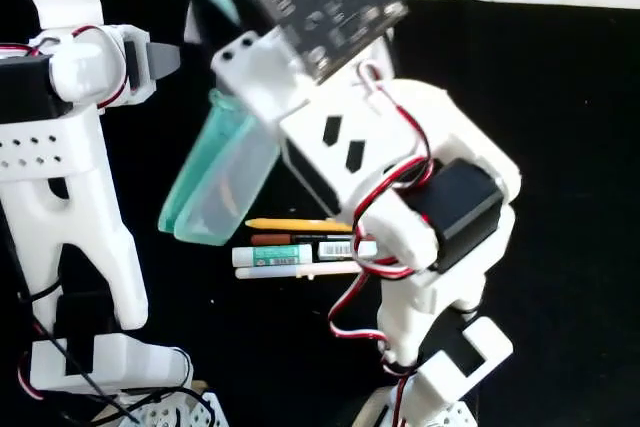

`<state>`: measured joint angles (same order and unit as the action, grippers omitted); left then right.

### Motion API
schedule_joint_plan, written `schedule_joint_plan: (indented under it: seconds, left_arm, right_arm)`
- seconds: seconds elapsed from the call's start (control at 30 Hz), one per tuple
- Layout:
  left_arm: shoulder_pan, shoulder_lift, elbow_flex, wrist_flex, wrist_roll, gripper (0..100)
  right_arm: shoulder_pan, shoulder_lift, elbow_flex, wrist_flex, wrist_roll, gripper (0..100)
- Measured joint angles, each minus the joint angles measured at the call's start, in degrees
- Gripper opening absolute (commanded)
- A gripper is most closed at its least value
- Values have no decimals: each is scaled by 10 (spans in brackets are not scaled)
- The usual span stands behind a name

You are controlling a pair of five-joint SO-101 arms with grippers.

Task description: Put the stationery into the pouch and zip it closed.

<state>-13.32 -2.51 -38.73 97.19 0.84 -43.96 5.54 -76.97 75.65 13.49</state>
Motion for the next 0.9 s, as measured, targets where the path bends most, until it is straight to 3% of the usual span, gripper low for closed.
schedule_joint_plan:
  seconds: [0.3, 0.9]
  left_arm:
    - [0, 0, 0, -7, 0, 288]
    - [0, 0, -8, -11, 0, 291]
  right_arm:
    - [80, 0, 0, -62, -73, 5]
    - [85, 57, 34, -83, -78, 5]
